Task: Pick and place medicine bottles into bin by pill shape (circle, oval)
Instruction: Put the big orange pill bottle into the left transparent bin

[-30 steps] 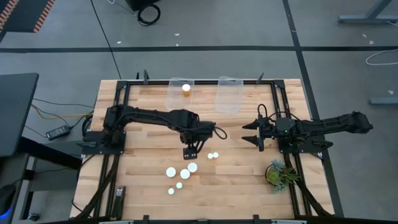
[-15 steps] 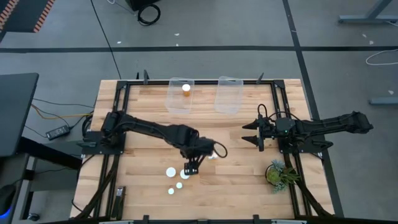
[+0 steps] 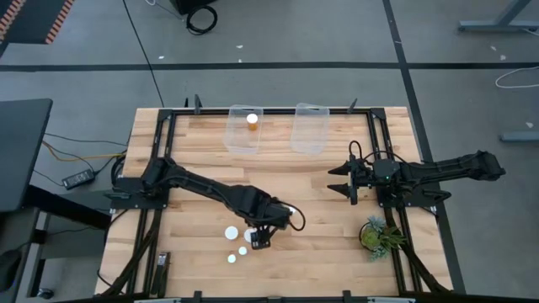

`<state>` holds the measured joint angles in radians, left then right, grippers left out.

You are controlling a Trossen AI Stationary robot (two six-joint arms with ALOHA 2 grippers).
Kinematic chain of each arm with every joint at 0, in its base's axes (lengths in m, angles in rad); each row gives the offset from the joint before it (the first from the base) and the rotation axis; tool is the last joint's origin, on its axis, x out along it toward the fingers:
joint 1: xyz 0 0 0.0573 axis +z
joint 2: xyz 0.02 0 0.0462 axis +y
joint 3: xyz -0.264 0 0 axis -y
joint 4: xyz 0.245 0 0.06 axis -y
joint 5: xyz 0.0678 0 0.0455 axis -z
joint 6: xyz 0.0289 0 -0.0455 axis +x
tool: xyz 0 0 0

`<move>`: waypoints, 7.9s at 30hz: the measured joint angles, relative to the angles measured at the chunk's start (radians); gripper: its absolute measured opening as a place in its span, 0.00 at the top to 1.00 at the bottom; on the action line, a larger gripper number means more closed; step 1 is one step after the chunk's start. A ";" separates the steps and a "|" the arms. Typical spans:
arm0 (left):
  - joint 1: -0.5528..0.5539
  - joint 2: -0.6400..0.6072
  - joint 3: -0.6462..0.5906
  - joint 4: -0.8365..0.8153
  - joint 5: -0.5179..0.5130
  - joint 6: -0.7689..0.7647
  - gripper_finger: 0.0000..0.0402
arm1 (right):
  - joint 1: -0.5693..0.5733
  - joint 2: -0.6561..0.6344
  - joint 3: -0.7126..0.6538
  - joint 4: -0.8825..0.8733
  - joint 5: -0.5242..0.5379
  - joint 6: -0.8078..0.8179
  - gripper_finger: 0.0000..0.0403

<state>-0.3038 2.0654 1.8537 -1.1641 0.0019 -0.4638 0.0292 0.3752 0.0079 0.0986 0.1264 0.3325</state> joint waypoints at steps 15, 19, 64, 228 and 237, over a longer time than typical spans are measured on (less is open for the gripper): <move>-0.093 -0.001 0.000 -0.196 0.045 -0.234 0.27 | 0.000 0.000 0.000 -0.001 0.000 0.000 0.24; -0.134 -0.001 -0.009 -0.193 0.025 -0.264 0.27 | 0.000 0.000 0.000 -0.001 0.000 0.000 0.24; -0.167 -0.001 -0.214 -0.193 0.036 -0.394 0.27 | 0.000 0.000 0.000 -0.001 0.000 0.000 0.24; 0.873 -0.121 -0.382 0.161 -0.038 0.554 0.46 | 0.000 0.000 0.000 -0.001 0.000 0.000 0.24; 0.873 -0.121 -0.382 0.132 -0.038 0.553 0.46 | 0.000 0.000 0.000 -0.001 0.000 0.000 0.24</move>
<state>0.5694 1.9446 1.4715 -1.0317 -0.0361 0.0889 0.0293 0.3752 0.0082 0.0978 0.1263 0.3321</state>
